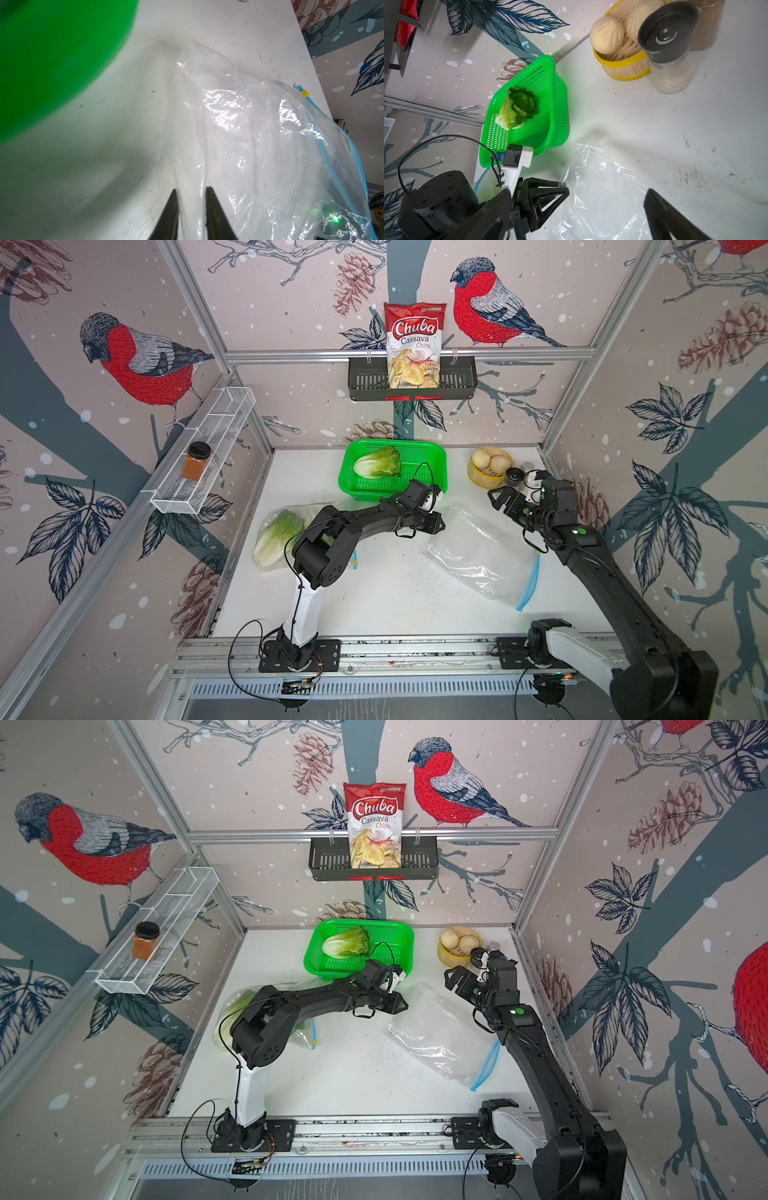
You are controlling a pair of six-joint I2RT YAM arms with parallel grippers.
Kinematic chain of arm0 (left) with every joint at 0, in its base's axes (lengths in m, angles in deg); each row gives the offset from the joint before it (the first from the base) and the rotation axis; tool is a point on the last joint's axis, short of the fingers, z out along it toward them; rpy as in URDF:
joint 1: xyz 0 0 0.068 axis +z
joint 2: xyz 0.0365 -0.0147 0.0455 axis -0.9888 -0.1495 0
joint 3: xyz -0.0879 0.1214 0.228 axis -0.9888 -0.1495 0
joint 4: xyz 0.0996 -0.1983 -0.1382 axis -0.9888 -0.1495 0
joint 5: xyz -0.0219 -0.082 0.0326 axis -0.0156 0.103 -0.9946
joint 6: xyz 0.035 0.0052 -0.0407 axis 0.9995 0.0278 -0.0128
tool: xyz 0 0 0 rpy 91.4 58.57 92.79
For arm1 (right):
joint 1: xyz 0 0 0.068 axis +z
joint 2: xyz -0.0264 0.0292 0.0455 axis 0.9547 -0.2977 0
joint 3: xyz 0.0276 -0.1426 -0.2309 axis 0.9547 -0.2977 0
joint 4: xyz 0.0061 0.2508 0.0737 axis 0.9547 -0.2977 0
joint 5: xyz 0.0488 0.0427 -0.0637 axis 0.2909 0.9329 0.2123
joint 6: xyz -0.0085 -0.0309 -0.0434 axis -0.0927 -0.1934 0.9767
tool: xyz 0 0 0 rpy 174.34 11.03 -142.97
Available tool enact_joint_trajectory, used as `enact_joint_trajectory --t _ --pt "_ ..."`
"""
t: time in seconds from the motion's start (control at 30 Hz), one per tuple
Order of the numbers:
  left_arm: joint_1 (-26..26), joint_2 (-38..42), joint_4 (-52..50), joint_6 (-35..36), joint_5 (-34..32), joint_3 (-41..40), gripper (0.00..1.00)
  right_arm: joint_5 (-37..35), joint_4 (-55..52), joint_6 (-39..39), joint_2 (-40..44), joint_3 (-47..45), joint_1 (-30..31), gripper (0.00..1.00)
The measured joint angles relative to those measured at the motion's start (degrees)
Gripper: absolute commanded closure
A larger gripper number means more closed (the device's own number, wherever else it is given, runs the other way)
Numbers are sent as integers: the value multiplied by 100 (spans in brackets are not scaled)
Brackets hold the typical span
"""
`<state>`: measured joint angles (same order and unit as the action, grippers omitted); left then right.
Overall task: Put the chinese cabbages into a zipper bag and zip it
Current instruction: Move the zipper food storage bag to the center of the board.
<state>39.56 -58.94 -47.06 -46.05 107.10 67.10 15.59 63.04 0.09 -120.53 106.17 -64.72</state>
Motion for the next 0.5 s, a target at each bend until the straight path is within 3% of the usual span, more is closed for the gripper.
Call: enact_joint_trajectory --t 0.1,0.33,0.5 --pt "0 -17 13 -9 -24 0 100 2 96 2 2 0 0 0" --pt "4 332 15 44 -111 -304 100 131 219 22 -223 96 0 0" --pt "79 1143 -160 -79 -356 -988 100 192 223 37 -424 175 22 0"
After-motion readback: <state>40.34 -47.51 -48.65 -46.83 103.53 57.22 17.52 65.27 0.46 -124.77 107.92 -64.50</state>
